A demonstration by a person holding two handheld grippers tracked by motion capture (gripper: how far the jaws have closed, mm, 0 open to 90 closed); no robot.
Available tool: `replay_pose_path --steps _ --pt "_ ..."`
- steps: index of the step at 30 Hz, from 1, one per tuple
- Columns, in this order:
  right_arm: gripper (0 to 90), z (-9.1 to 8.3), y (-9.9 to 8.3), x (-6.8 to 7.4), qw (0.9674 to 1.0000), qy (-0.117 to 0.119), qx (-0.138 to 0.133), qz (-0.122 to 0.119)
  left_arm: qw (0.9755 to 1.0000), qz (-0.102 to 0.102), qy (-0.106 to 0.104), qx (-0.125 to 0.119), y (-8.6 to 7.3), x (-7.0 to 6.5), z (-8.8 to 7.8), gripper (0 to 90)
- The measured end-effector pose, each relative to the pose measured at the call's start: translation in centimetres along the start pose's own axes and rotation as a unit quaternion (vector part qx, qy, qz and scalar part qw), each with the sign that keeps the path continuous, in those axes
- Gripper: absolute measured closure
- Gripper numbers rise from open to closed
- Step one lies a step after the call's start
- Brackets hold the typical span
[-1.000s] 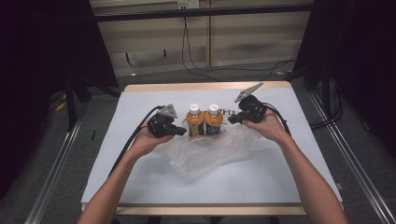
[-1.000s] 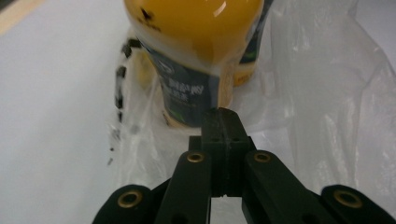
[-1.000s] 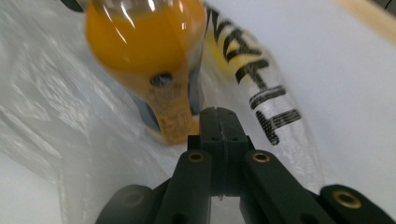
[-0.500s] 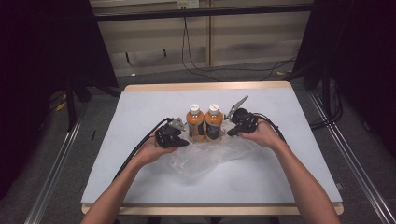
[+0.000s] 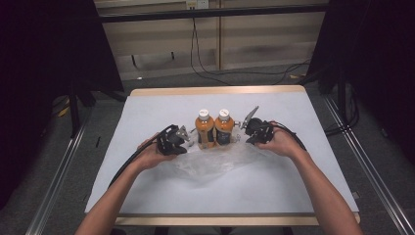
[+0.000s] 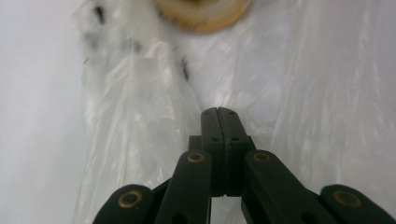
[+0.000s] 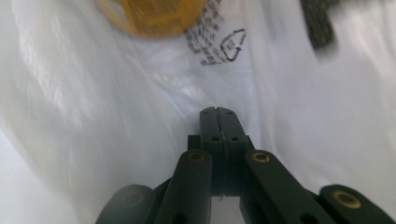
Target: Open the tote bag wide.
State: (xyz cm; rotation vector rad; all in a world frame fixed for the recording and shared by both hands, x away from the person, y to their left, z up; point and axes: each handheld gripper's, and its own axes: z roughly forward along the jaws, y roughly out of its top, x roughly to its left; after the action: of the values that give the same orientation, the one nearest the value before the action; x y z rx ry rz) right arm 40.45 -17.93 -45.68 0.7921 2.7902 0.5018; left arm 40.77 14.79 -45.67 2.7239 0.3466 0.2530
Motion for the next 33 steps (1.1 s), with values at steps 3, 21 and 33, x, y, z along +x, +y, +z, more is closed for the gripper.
replay_pose_path --steps 3,21,33 --pt "90.0 -0.3 -0.9 -0.7 0.9997 -0.018 0.015 0.001 1.0 -0.001 0.001 0.009 -0.6 0.7 -0.2 90.0" --pt "90.0 -1.9 -4.7 -2.6 0.9988 -0.011 0.045 0.013 0.9979 0.018 0.02 0.059 -0.3 2.2 -0.1 90.0" --pt "90.0 -2.8 -6.9 -2.4 0.9989 -0.008 0.043 0.019 0.9984 -0.008 0.023 0.052 -0.7 2.9 0.0 90.0"
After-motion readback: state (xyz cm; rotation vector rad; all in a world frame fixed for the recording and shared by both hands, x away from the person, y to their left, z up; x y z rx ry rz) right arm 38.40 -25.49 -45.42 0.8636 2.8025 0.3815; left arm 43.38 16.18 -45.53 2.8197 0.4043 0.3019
